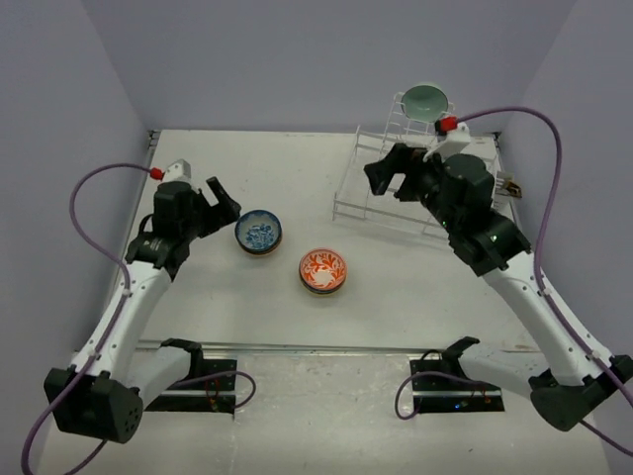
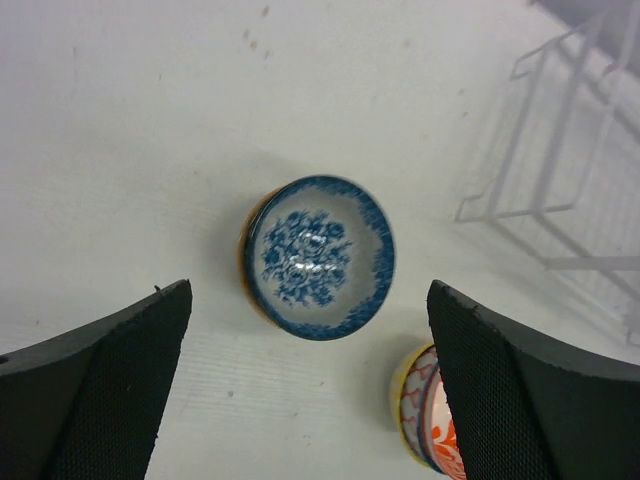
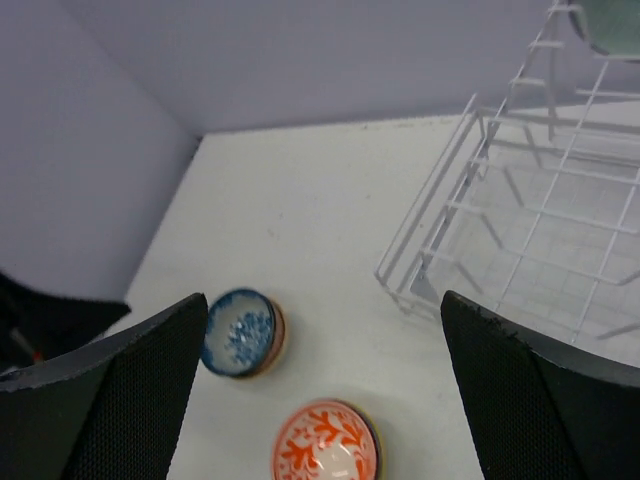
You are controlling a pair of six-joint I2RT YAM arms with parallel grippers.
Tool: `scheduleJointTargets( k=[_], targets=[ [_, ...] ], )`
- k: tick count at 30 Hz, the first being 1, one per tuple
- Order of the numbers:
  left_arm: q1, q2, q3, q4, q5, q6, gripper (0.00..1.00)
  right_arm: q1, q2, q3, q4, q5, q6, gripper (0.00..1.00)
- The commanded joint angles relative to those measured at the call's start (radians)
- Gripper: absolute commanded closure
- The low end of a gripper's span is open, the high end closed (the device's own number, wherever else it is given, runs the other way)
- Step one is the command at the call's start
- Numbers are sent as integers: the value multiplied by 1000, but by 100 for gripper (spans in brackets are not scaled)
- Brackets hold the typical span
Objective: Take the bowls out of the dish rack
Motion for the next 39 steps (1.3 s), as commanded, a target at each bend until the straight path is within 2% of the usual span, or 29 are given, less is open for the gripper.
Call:
scheduleJointTargets(
  k=[1, 2, 3, 5, 7, 11, 12, 17, 20, 23, 34, 35, 37, 38, 39],
  targets=[
    [3, -154, 105, -70, -5, 92, 0, -128, 68, 106, 138, -71, 254, 1],
    [3, -182, 111, -82, 1, 115, 0, -205, 91, 140, 149, -79, 315, 1],
    [3, -242, 116, -106, 6, 153, 0, -242, 111, 143, 202, -96, 454, 1],
    [3, -294, 113, -134, 4, 191, 0, -324, 163, 116, 285, -96, 579, 1],
    [3, -363, 94, -169, 9, 218, 0, -354, 224, 111, 361, -21, 741, 1],
    [3, -463, 24, -163, -71, 259, 0, -394, 330, 121, 497, 128, 899, 1],
    [3, -498, 7, -150, -89, 261, 0, -400, 352, 129, 538, 143, 914, 1],
    [1, -549, -68, -140, -189, 227, 0, -425, 500, 233, 539, 252, 989, 5],
    [1, -574, -84, -126, -207, 221, 0, -452, 571, 295, 504, 242, 1083, 6],
    [-5, -597, -94, -122, -197, 219, 0, -478, 680, 350, 529, 188, 1158, 12],
    [-54, -572, -91, -137, -224, 204, 0, -506, 879, 563, 501, 195, 1186, 21],
    [-57, -568, -91, -140, -230, 202, 0, -507, 886, 563, 504, 192, 1192, 30],
    [-66, -564, -88, -143, -235, 199, 0, -509, 902, 559, 528, 180, 1203, 37],
    [-68, -561, -88, -145, -240, 199, 0, -508, 904, 554, 542, 176, 1203, 46],
    [-69, -561, -88, -146, -241, 199, 0, -509, 906, 542, 559, 174, 1213, 48]
  ],
)
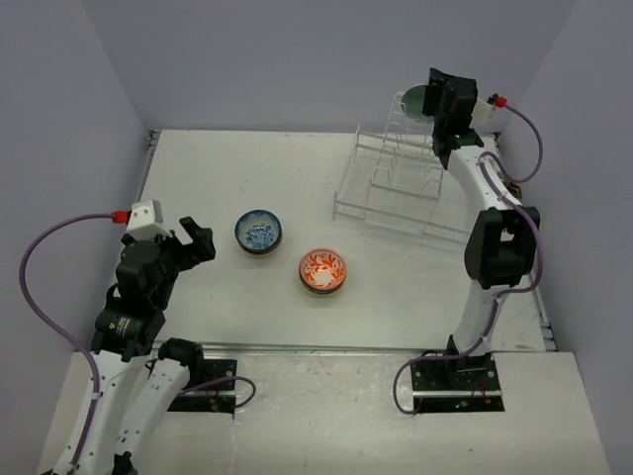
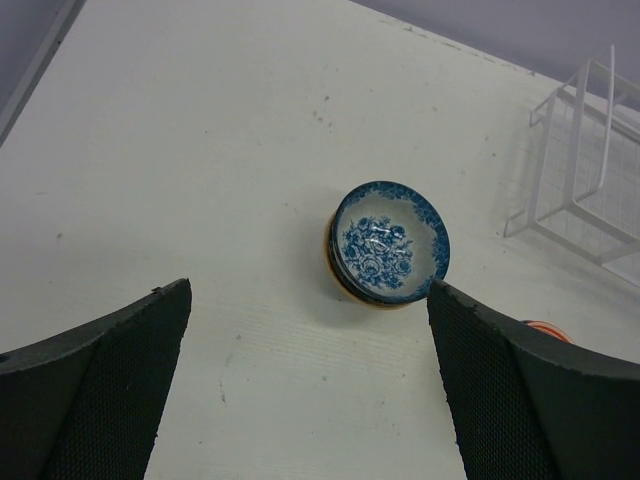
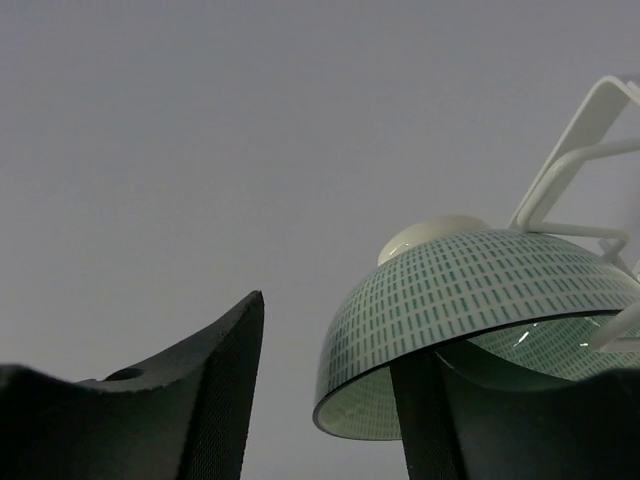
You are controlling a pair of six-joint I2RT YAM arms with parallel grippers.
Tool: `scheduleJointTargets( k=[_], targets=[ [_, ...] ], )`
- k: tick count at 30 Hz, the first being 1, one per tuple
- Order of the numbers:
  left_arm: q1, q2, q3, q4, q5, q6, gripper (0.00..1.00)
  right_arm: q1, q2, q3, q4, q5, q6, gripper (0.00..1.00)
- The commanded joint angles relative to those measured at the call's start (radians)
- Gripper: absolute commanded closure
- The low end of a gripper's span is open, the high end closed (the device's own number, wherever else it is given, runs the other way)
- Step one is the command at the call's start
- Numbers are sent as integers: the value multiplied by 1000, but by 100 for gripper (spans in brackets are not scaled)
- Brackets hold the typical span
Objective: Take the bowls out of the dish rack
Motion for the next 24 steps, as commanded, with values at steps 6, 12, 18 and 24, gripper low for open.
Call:
scheduleJointTargets(
  k=[6, 12, 18, 24],
  targets=[
    [-19, 10, 7, 10, -32, -9, 0, -5, -4, -50, 151, -1, 56, 80],
    [-22, 10, 4, 12, -32, -9, 0, -2, -82, -150, 241, 0, 56, 100],
    [-22, 4, 4, 10, -34, -9, 0, -4, -145, -173, 286, -62, 47, 100],
    [-20, -2, 3, 13, -35, -9, 0, -2, -176, -166, 329, -119, 36, 100]
  ],
)
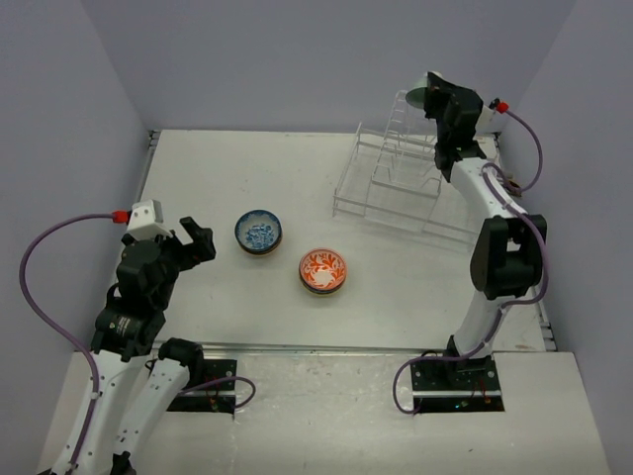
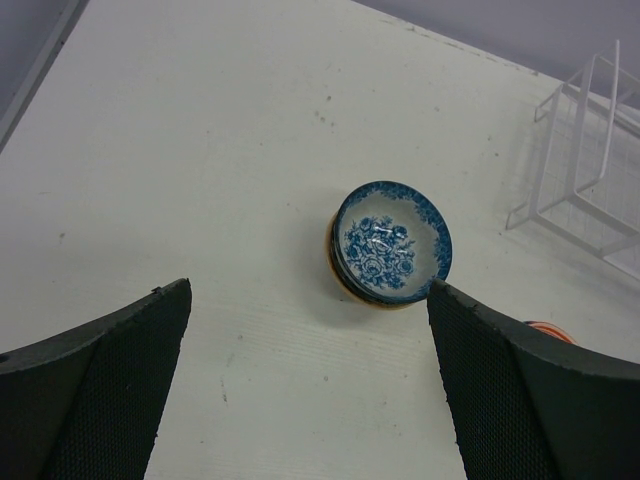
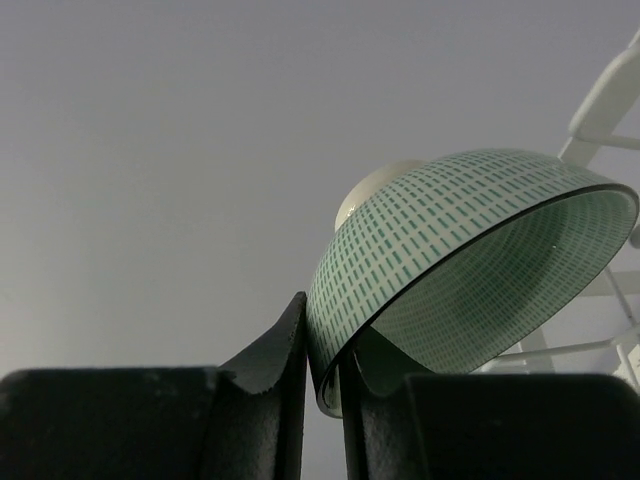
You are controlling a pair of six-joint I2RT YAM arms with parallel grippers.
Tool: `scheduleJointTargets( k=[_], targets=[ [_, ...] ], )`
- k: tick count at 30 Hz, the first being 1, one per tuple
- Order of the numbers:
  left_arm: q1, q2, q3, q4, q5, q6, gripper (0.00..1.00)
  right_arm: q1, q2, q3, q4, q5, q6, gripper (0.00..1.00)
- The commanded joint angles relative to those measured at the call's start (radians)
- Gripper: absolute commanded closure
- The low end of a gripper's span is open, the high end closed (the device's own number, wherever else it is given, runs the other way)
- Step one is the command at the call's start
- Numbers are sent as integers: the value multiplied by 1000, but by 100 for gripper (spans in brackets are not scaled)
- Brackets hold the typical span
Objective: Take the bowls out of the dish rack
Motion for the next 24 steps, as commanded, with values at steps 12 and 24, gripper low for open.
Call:
scheduleJointTargets(
  k=[12, 24],
  targets=[
    [-6, -32, 0, 22, -21, -8, 0, -6, -178, -7, 254, -250, -203, 100],
    [-6, 19, 56, 23, -25, -20, 0, 60, -424, -77, 91, -687, -858, 100]
  ],
)
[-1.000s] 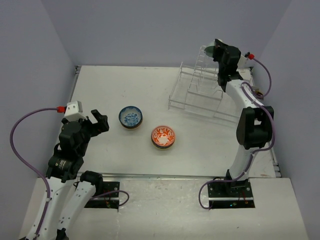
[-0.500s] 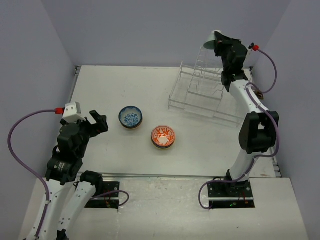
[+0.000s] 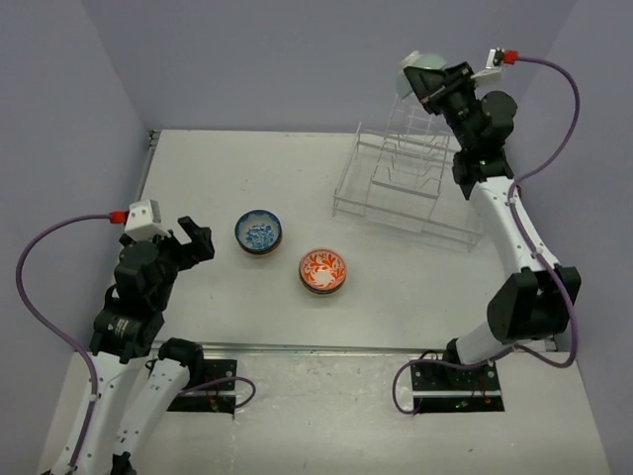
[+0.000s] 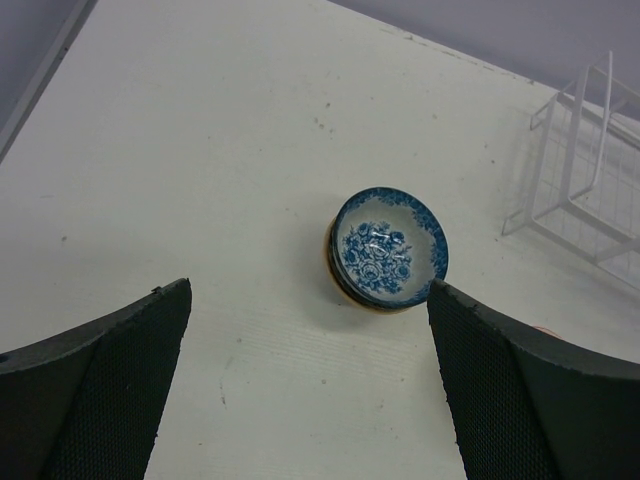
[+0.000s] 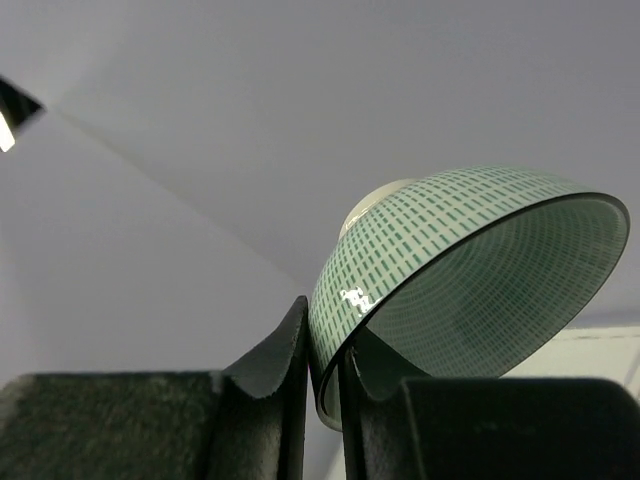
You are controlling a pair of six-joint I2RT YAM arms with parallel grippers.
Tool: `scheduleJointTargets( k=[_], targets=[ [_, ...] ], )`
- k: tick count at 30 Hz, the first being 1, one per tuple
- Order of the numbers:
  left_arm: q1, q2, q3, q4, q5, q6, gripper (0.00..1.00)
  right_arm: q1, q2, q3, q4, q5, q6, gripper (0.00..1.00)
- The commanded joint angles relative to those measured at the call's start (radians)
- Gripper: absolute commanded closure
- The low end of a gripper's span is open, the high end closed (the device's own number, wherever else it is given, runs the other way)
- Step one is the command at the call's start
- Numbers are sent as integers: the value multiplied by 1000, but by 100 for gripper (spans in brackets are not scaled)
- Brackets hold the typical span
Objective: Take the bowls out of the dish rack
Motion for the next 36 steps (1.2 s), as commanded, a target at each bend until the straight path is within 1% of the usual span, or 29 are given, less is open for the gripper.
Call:
scheduleJointTargets(
  k=[1, 3, 4, 5, 6, 7, 8, 9, 10, 11, 12, 13, 14, 15, 16, 17, 18, 20, 21, 23, 24, 26, 28, 29, 32, 33, 34, 35, 36],
  targets=[
    [-6, 50, 72, 21, -12, -25, 0, 73, -143, 45, -153, -216, -467, 100],
    [-6, 91, 134, 27, 20, -36, 0, 170, -186, 56, -261, -163, -641, 100],
    [-6, 107, 158, 30, 34, -38, 0, 204, -228, 33, -318, -157, -791, 100],
    [-6, 124, 185, 35, 52, -39, 0, 265, -246, 27, -352, -155, -853, 100],
    [-6, 171, 216, 41, 107, -26, 0, 297, -262, 22, -397, -161, -913, 100],
    [-6, 199, 292, 37, 132, -15, 0, 345, -282, 11, -475, -152, -1049, 100],
    [-6, 234, 338, 24, 155, -9, 0, 450, -322, -22, -510, -81, -1136, 100],
    [-6, 300, 386, -11, 203, 0, 0, 504, -338, -38, -551, -42, -1209, 100],
    [-6, 331, 490, -29, 228, 4, 0, 562, -357, -65, -627, 0, -1337, 100],
    [-6, 363, 539, -49, 257, 4, 0, 671, -365, -79, -666, 83, -1402, 100],
    [-6, 416, 626, -81, 331, 4, 0, 719, -370, -116, -730, 119, -1498, 100],
    [-6, 438, 665, -94, 371, 5, 0, 804, -381, -136, -760, 142, -1537, 100],
    [-6, 463, 697, -106, 421, 5, 0, 843, -388, -159, -774, 187, -1565, 100],
    [-6, 505, 722, -120, 539, 4, 0, 879, -396, -188, -777, 210, -1614, 100],
    [-6, 526, 739, -118, 608, -2, 0, 953, -408, -237, -777, 234, -1634, 100],
    [-6, 561, 735, -112, 736, -6, 0, 989, -410, -253, -781, 262, -1651, 100],
    [-9, 579, 729, -109, 789, -6, 0, 1047, -408, -260, -819, 288, -1682, 100],
    [-19, 621, 686, -108, 856, 13, 0, 1095, -381, -257, -841, 349, -1691, 100],
    [-42, 632, 667, -103, 853, 19, 0, 1110, -364, -242, -876, 401, -1709, 100],
    [-82, 662, 624, -100, 827, 40, 0, 1140, -307, -218, -908, 445, -1729, 100],
    [-137, 674, 615, -102, 805, 50, 0, 1141, -286, -184, -948, 466, -1731, 100],
    [-179, 719, 609, -137, 718, 74, 0, 1143, -235, -156, -988, 480, -1745, 100],
    [-190, 742, 598, -157, 675, 86, 1, 1143, -215, -130, -999, 489, -1757, 100],
    [-190, 756, 593, -173, 620, 93, 2, 1144, -207, -124, -1004, 489, -1771, 100],
    [-190, 780, 592, -207, 548, 117, 6, 1150, -174, -95, -1030, 514, -1792, 100],
    [-190, 783, 586, -212, 532, 122, 12, 1152, -155, -78, -1034, 526, -1795, 100],
    [-191, 787, 583, -215, 517, 129, 26, 1150, -146, -70, -1044, 543, -1801, 100],
    [-191, 790, 580, -218, 511, 132, 26, 1152, -138, -63, -1048, 552, -1805, 100],
    [-193, 793, 572, -223, 500, 137, 35, 1152, -122, -46, -1053, 557, -1808, 100]
  ],
)
